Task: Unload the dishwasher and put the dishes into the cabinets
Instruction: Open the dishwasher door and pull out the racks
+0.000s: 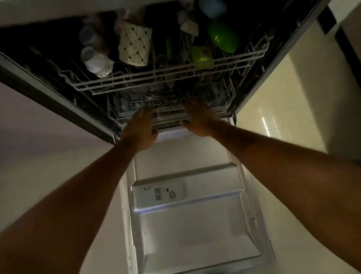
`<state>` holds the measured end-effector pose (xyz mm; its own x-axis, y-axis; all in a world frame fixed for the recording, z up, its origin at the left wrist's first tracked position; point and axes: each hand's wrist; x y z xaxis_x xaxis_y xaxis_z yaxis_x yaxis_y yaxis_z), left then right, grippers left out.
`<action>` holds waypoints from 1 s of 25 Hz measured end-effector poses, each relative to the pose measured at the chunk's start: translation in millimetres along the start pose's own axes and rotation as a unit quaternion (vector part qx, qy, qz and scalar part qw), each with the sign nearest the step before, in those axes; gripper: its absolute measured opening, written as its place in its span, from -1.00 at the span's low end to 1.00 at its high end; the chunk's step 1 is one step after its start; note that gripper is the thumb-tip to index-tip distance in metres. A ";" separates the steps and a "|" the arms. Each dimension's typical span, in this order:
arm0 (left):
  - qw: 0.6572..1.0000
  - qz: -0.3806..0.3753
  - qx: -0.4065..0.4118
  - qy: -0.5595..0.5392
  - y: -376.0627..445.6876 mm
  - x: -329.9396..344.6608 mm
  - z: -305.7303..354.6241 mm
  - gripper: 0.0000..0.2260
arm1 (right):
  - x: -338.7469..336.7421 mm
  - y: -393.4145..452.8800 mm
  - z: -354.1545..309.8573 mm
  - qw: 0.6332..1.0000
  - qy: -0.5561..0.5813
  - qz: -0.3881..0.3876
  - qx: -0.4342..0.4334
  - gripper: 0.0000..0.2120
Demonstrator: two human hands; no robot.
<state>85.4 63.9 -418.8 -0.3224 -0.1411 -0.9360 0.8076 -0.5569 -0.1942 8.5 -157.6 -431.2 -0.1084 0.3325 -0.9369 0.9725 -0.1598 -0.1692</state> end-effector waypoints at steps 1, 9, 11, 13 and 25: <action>1.000 -0.006 0.011 0.000 16.7 4.6 5.8 -0.22 | 4.4 18.9 -0.9 1.000 -0.011 -0.011 -0.017 -0.26; 0.996 -0.056 0.035 0.060 39.1 38.3 11.2 -0.18 | 28.5 26.4 -13.1 0.997 -0.075 -0.033 -0.015 -0.17; 0.997 -0.030 0.039 0.058 26.5 38.2 16.1 -0.18 | 29.3 23.4 -13.7 0.998 -0.054 -0.031 -0.005 -0.20; 0.996 -0.017 0.039 0.076 10.7 39.3 20.5 -0.16 | 34.9 12.1 -12.8 0.999 -0.037 -0.030 -0.001 -0.20; 0.998 -0.041 0.000 0.057 -65.6 54.0 41.0 -0.09 | 62.5 -60.3 -27.0 0.999 -0.010 0.032 0.019 -0.20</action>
<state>-5.2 59.3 -444.6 -0.3290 -0.0021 -0.9443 0.7808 -0.5632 -0.2707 -51.3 -102.1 -471.3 -0.0512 0.3012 -0.9522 0.9693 -0.2144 -0.1200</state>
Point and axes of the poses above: each hand's wrist, its own y-axis towards the middle knuckle, its own x-axis out of the palm, z = x × y, and after that the axes turned 11 degrees about z, right-handed
